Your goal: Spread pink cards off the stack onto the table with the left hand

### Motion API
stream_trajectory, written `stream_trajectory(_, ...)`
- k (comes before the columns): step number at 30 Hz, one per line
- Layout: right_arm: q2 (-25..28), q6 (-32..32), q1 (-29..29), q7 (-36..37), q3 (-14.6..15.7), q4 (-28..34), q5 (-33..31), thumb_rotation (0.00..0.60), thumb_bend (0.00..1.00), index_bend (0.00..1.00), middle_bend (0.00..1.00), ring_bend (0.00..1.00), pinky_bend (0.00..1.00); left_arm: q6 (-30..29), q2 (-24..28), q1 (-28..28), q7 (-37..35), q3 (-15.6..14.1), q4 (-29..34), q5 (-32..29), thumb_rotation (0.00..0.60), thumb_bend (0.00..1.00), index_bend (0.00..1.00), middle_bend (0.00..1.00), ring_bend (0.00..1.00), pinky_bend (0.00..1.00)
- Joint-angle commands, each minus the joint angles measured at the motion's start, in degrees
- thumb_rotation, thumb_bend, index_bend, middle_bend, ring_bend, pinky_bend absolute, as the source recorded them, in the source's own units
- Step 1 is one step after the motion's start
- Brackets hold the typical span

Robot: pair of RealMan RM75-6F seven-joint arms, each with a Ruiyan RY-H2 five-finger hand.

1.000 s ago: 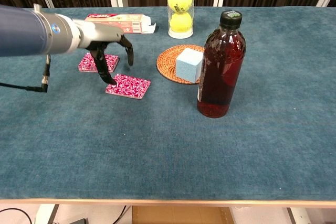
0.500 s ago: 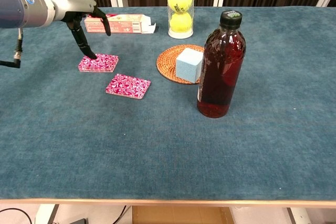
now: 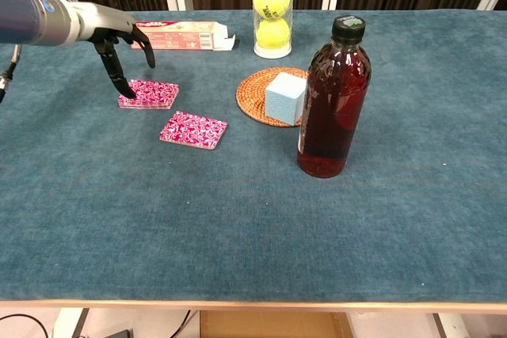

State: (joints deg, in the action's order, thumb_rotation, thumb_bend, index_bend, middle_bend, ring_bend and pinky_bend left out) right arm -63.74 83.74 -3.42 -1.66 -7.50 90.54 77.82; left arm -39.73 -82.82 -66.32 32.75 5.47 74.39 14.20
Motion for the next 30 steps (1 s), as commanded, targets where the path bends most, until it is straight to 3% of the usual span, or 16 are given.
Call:
stream_trajectory(1, 0.0, 0.0, 0.0, 0.1, 0.0, -0.1, 0.0, 0.600, 0.19, 0.10, 0.04, 0.08, 0.21, 0.9, -1.4, -0.3, -0.2, -0.4, -1.6, 0.7, 0.600, 0.12, 0.35, 0.14, 0.00, 0.00)
stream_trajectory(30, 0.1, 0.1, 0.1, 0.4, -0.2, -0.2, -0.2, 0.600, 0.19, 0.10, 0.04, 0.08, 0.21, 1.4, -5.3, -1.6, -0.1, -1.3, -6.5, 0.7, 0.600, 0.13, 0.39, 0.14, 0.00, 0.00)
